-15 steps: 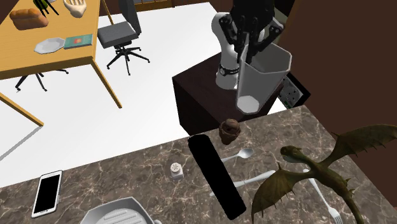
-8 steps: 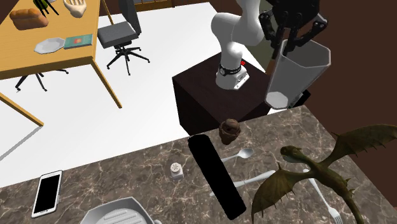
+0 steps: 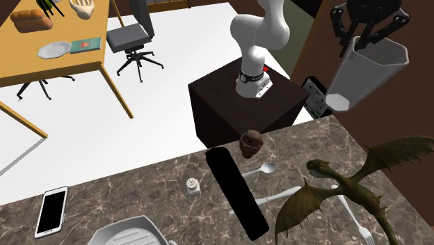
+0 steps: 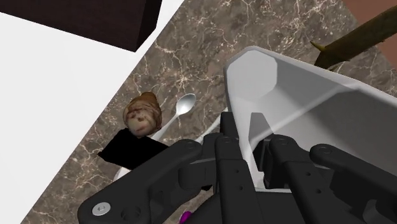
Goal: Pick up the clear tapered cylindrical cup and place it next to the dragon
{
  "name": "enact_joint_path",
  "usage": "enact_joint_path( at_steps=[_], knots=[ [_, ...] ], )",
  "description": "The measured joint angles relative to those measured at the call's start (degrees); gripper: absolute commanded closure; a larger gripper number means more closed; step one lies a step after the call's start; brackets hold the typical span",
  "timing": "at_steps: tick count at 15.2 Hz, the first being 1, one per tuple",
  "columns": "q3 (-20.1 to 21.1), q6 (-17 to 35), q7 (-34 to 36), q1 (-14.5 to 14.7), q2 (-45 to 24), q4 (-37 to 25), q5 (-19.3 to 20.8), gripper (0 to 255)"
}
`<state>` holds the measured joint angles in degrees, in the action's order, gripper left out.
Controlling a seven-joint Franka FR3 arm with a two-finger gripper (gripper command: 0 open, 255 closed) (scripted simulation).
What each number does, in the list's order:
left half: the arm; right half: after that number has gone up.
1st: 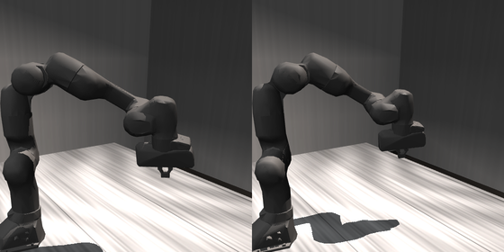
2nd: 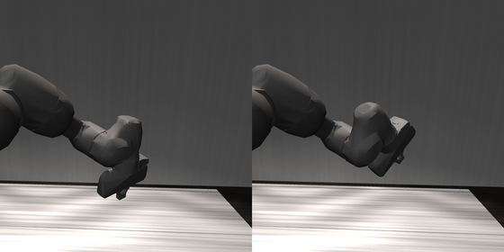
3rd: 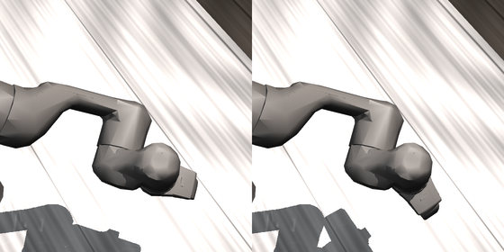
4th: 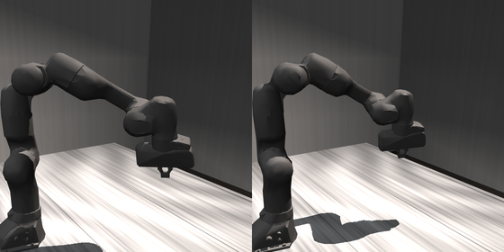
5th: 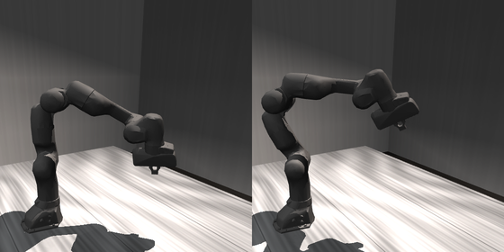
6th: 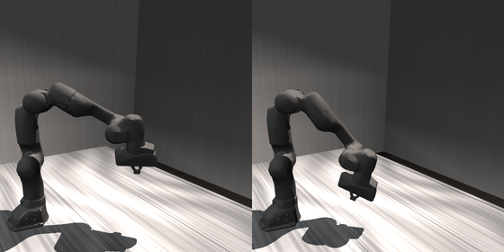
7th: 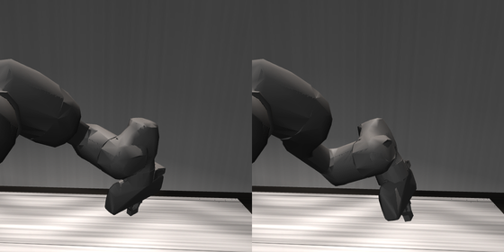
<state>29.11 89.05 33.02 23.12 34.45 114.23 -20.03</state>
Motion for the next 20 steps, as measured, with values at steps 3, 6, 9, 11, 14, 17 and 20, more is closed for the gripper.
enact_joint_path(
  at_steps=[3,6,9,11,14,17,20],
  knots=[
    [3.4,0.4,4.0,0.7,-0.1,-1.0,-1.3,255],
    [7.1,0.2,8.5,1.5,0.0,-2.4,-2.8,255],
    [10.7,0.4,12.5,1.9,-0.4,-4.0,-3.8,255],
    [13.0,0.6,15.2,2.3,-0.2,-4.7,-4.6,255],
    [16.6,0.5,19.0,2.1,-1.1,-7.1,-5.2,255],
    [17.9,2.5,19.4,2.0,-1.2,-5.5,-5.6,255],
    [18.0,4.4,18.9,2.6,-0.2,-2.6,-6.3,255]
  ],
)
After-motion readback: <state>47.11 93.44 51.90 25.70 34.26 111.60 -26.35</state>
